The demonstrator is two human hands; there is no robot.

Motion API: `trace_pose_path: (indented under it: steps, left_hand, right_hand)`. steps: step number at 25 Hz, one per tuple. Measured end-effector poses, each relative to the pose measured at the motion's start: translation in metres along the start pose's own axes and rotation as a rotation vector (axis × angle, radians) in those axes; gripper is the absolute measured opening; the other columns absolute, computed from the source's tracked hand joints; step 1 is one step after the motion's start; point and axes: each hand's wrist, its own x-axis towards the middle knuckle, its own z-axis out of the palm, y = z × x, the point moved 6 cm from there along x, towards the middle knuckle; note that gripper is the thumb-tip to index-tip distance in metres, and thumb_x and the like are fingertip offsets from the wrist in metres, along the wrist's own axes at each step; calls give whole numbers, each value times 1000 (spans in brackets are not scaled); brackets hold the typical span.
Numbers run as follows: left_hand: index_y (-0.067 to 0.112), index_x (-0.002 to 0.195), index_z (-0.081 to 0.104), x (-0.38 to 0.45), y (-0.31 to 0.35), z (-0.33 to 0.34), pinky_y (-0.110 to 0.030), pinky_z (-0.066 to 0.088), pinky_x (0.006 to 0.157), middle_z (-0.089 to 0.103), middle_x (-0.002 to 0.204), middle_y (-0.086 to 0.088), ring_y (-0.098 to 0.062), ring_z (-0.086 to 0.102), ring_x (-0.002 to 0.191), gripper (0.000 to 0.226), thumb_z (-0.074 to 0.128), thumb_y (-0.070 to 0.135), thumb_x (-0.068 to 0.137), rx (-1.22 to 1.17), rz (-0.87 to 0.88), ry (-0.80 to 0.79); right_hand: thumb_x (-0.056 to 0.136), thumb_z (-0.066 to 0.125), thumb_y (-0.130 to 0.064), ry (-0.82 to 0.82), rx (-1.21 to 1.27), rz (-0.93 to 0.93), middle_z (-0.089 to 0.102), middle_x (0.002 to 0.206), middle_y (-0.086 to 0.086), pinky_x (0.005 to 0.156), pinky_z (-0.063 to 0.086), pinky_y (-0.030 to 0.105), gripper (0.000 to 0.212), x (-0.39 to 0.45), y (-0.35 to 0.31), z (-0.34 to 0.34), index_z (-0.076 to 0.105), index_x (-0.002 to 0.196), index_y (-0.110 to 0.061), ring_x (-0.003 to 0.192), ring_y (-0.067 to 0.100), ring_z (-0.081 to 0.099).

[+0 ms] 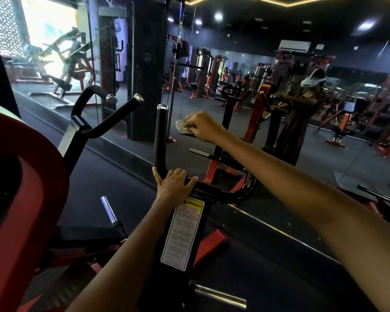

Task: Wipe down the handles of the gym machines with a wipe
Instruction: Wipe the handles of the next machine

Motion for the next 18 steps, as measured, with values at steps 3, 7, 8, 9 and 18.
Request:
trace_pose_path:
  steps: [3, 7, 8, 9, 18]
  left_hand:
    - [19, 102, 57, -1, 0, -1, -60, -14, 109, 53, 110, 7, -12, 46, 119, 45, 28, 53, 97, -5, -4, 2]
    - [20, 93, 52, -2, -1, -1, -58, -14, 110, 52, 105, 7, -13, 48, 117, 40, 28, 52, 98, -5, -1, 5]
    - [21, 90, 51, -3, -1, -1, -58, -13, 110, 51, 101, 8, -13, 49, 116, 39, 29, 52, 98, -12, 5, 13]
    - [21, 88, 50, -3, -2, -2, -57, -13, 111, 50, 99, 9, -13, 50, 114, 39, 29, 52, 98, -17, 10, 24]
    - [10, 109, 59, 0, 2, 1, -38, 16, 116, 59, 118, -8, -24, 48, 119, 46, 34, 47, 99, -5, 88, 29]
  right_hand:
    - [88, 56, -2, -41, -37, -42, 69, 104, 18, 89, 50, 31, 19, -22, 7, -6, 68, 102, 3, 88, 24, 69]
    - [82, 53, 11, -110, -179, -90, 62, 120, 13, 95, 47, 36, 30, -49, 21, -16, 69, 104, 0, 102, 26, 65]
    - [80, 51, 14, -124, -213, -84, 61, 123, 12, 96, 47, 36, 34, -56, 24, -19, 69, 104, -1, 104, 26, 64]
    - [78, 50, 16, -128, -239, -79, 60, 124, 11, 95, 47, 36, 37, -64, 28, -22, 69, 105, -1, 105, 26, 64]
    - [57, 74, 18, 116, -538, -50, 66, 114, 16, 70, 57, 33, 44, -163, 43, -28, 69, 98, 3, 95, 29, 68]
